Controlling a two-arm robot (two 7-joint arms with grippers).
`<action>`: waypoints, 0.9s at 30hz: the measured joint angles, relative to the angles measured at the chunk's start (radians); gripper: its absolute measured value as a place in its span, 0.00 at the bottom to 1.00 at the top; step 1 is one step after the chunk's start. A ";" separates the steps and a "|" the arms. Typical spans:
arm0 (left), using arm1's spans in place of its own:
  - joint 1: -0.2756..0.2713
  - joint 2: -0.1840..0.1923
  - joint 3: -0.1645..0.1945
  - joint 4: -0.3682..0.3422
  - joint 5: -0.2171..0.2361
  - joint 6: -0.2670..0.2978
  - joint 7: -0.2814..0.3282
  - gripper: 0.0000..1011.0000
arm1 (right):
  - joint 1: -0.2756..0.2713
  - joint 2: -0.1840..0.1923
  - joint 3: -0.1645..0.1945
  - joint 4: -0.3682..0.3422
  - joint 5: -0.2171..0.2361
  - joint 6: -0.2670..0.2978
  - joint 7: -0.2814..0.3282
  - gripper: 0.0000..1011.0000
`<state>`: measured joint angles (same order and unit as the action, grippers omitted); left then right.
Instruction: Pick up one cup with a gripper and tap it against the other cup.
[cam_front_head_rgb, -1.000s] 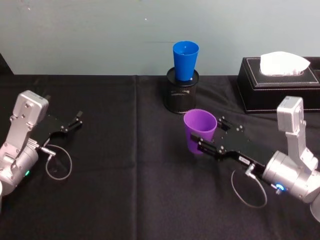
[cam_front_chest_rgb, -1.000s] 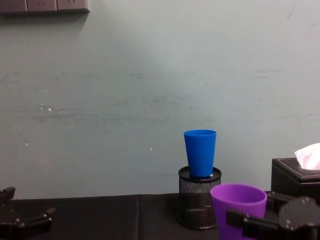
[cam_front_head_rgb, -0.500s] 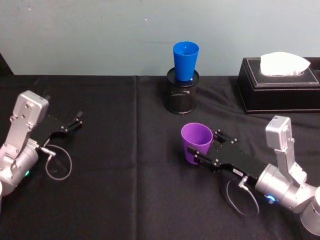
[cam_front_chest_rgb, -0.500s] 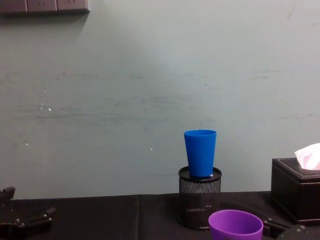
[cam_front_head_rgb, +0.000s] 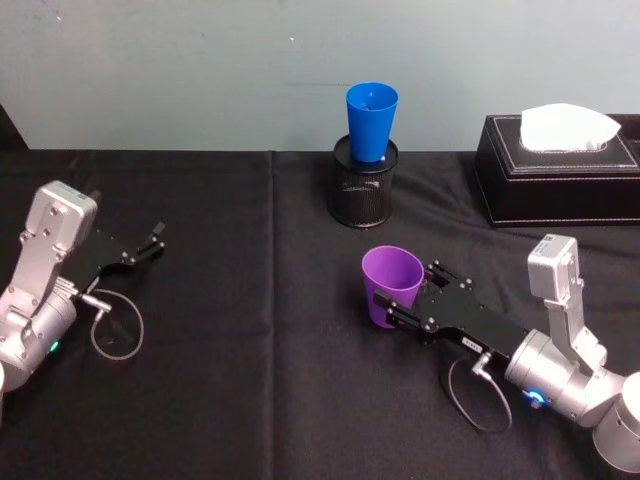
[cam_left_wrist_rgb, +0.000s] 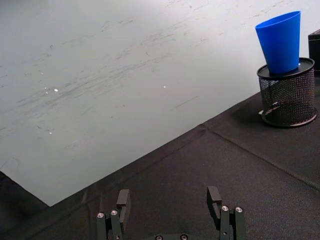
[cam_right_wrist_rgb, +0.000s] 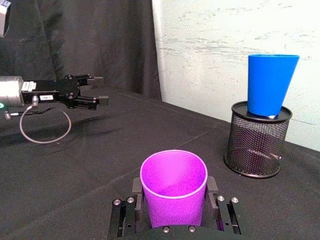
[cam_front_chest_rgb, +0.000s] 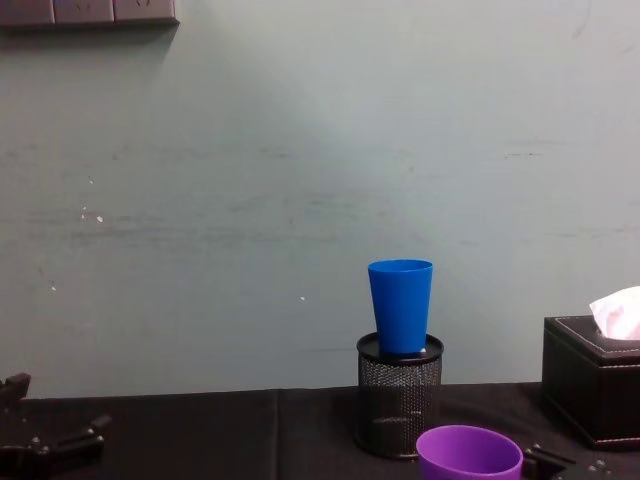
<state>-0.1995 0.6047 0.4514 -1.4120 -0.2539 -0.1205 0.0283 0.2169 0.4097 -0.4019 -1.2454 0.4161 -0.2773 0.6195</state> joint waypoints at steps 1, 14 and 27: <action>0.000 0.000 0.000 0.000 0.000 0.000 0.000 0.99 | 0.001 -0.002 0.001 0.002 0.000 0.000 0.001 0.73; 0.000 0.000 0.000 0.000 0.000 0.000 0.000 0.99 | 0.028 -0.032 0.003 0.066 0.001 0.005 0.007 0.73; 0.000 0.000 0.000 0.000 0.000 0.000 0.000 0.99 | 0.032 -0.037 0.005 0.077 -0.002 0.003 0.007 0.73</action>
<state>-0.1995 0.6047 0.4514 -1.4120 -0.2539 -0.1205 0.0283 0.2493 0.3722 -0.3969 -1.1684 0.4141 -0.2739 0.6264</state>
